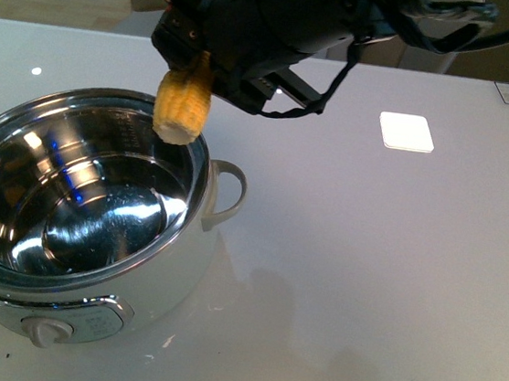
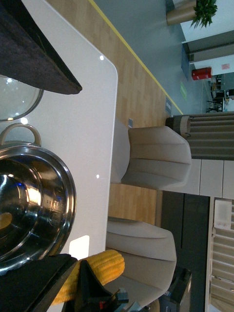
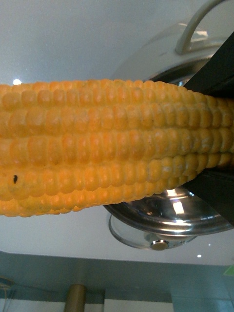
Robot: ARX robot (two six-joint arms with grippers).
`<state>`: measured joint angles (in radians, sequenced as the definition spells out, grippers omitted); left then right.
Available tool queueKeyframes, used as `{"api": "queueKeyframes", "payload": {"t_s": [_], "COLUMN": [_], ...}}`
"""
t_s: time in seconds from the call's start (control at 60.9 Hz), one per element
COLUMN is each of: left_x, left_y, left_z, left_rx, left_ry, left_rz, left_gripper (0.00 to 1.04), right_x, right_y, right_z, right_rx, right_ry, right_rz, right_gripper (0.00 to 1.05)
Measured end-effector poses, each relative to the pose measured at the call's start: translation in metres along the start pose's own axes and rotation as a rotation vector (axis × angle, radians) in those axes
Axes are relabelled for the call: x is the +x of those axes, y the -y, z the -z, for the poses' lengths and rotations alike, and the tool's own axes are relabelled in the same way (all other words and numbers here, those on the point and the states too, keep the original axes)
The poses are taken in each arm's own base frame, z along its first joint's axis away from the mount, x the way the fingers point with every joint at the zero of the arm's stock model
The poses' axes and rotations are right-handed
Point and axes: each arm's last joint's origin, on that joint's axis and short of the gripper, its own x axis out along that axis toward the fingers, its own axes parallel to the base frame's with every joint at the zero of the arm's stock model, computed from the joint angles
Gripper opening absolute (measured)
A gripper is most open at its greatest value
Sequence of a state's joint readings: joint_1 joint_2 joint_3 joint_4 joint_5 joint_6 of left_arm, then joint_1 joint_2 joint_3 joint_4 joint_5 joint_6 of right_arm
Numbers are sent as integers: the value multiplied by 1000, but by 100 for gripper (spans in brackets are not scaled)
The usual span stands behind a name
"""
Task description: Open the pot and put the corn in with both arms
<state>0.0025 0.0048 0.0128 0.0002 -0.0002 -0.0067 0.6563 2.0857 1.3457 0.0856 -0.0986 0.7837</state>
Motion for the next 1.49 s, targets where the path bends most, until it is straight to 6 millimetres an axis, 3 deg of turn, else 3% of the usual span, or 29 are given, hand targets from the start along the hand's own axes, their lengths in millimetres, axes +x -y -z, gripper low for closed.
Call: {"api": "queueKeyframes", "payload": {"t_s": [0.345, 0.541, 0.771, 1.05, 1.198, 1.395, 1.493], "left_x": [0, 0, 0, 0, 0, 0, 0], "left_y": [0, 0, 0, 0, 0, 0, 0], "left_z": [0, 0, 0, 0, 0, 0, 0], "left_rx": [0, 0, 0, 0, 0, 0, 0], "left_ry": [0, 0, 0, 0, 0, 0, 0], "left_rz": [0, 0, 0, 0, 0, 0, 0], "left_gripper": [98, 98, 98, 98, 98, 98, 98], "right_x": [30, 32, 33, 35, 36, 34, 24], "right_y": [-13, -18, -8, 0, 2, 9, 11], "right_z": [6, 21, 48, 56, 57, 59, 50], "right_rx": [81, 86, 77, 66, 66, 74, 88], "right_ry": [-55, -169, -294, -318, -325, -327, -299], "right_rz": [-25, -63, -46, -13, -15, -5, -25], "right_gripper": [21, 21, 20, 20, 48, 78, 96]}}
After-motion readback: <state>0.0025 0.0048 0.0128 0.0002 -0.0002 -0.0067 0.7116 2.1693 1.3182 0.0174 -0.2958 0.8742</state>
